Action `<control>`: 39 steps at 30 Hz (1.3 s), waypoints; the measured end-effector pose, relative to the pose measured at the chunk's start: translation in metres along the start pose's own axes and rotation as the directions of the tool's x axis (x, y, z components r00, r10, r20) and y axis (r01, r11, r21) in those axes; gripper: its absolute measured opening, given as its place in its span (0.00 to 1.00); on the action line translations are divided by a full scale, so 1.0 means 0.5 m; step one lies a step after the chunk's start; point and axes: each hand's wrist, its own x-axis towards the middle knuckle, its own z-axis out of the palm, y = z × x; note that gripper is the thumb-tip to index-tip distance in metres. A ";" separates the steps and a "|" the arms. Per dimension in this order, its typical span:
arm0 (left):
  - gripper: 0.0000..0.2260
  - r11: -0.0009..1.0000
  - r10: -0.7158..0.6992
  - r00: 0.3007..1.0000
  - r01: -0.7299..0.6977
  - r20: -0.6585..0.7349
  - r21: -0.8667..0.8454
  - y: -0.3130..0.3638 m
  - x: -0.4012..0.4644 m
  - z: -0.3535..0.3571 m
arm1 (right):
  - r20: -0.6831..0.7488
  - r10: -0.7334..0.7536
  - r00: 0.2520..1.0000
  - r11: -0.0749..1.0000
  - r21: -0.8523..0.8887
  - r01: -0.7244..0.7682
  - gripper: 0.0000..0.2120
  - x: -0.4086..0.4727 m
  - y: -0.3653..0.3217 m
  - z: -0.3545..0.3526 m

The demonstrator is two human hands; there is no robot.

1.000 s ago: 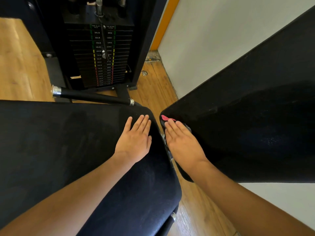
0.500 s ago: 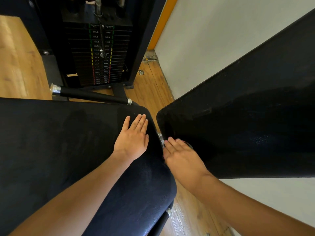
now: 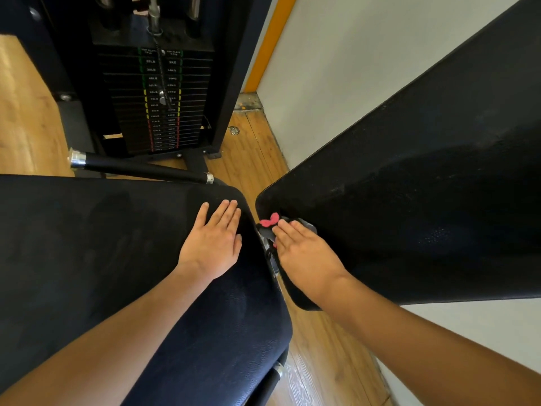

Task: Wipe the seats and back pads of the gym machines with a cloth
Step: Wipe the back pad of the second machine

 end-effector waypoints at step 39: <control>0.28 1.000 -0.004 1.000 0.003 -0.008 -0.012 -0.001 -0.003 0.000 | -0.054 -0.014 0.998 0.993 -0.119 0.008 0.28 -0.067 0.180 -0.136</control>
